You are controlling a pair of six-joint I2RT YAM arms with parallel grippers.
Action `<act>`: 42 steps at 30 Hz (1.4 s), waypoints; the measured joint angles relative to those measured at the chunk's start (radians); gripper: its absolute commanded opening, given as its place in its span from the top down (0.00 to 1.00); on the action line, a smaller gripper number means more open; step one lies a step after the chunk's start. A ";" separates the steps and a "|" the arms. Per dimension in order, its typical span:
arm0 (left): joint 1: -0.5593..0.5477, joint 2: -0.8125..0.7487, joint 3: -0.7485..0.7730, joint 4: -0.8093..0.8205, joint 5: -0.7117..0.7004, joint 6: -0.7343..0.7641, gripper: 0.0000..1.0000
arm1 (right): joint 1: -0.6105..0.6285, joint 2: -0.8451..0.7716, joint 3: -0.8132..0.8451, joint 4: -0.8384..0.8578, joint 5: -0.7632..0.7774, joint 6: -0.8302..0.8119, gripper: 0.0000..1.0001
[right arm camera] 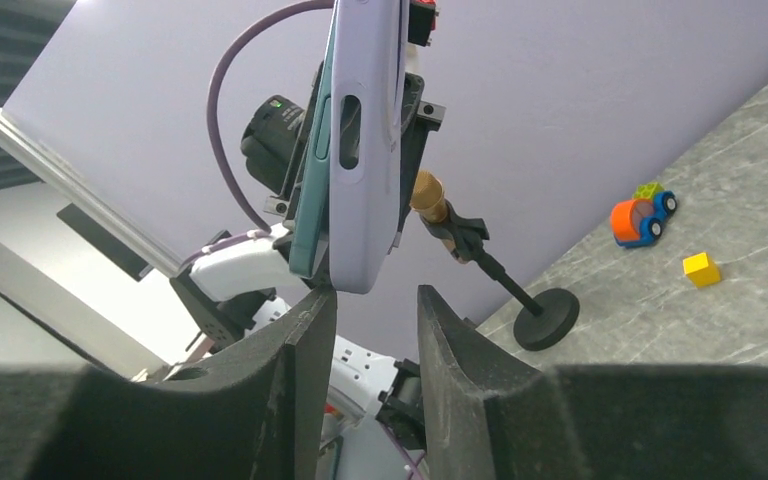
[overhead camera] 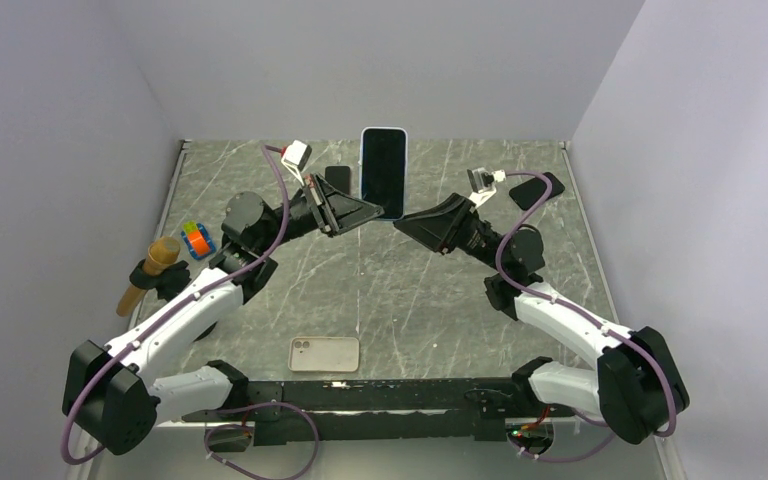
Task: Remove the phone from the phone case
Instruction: Remove the phone case from the phone, then place the phone at the center of the board.
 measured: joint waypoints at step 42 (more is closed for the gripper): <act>0.005 0.126 -0.141 -0.121 -0.011 0.130 1.00 | -0.433 0.166 0.114 -0.499 0.217 -0.111 1.00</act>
